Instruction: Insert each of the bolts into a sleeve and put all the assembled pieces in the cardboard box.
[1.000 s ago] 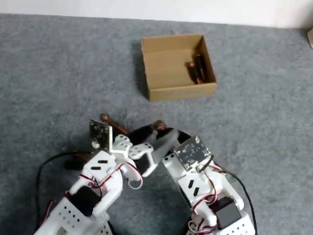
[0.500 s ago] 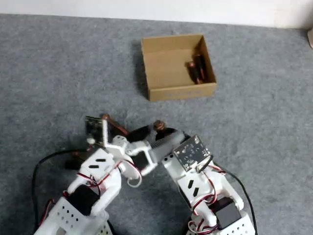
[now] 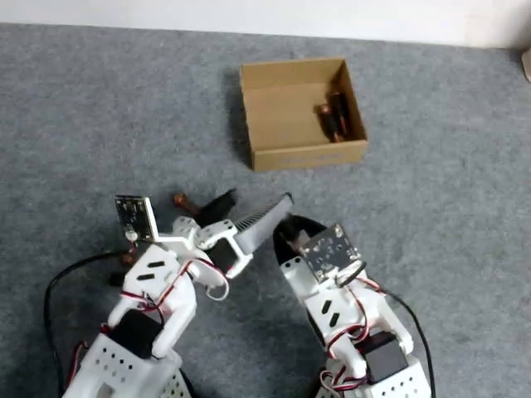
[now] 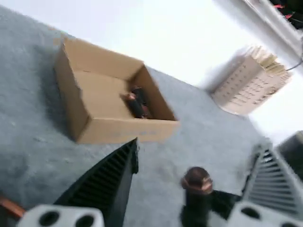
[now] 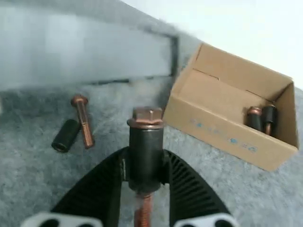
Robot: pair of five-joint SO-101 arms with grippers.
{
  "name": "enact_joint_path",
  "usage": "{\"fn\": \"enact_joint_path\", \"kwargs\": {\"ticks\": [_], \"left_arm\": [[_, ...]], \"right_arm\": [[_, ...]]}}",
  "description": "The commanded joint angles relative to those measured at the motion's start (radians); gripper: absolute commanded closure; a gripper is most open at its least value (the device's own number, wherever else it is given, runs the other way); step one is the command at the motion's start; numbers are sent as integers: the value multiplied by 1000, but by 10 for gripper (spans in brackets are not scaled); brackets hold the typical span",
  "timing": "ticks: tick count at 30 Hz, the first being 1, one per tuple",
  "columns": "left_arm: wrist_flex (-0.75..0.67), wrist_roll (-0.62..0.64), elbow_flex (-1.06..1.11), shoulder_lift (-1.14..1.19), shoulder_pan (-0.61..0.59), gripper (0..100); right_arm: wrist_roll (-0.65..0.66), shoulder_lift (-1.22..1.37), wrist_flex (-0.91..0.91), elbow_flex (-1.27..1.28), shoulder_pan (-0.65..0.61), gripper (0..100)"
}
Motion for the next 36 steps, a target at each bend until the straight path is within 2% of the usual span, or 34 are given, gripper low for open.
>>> {"fn": "enact_joint_path", "kwargs": {"ticks": [1,5,8,12,17,23,31,36], "left_arm": [[11,-158,-59,77,-31,781],[9,-371,-134,252,-110,927],[-43,-485,-174,386,-199,947],[-123,-549,-214,558,-315,950],[-138,-551,-305,760,-344,951],[-138,-551,-387,923,-344,951],[-158,-551,-432,1012,-344,951],[-186,-551,-432,1029,-344,951]], "right_arm": [[8,-10,-90,19,44,994],[9,-8,-165,70,87,994],[14,-8,-188,81,97,994],[17,-4,-209,76,97,994],[60,136,-265,-28,108,993],[64,661,-390,-400,189,993],[60,1561,-394,-1171,326,993],[63,2035,-335,-1564,344,993]]}}
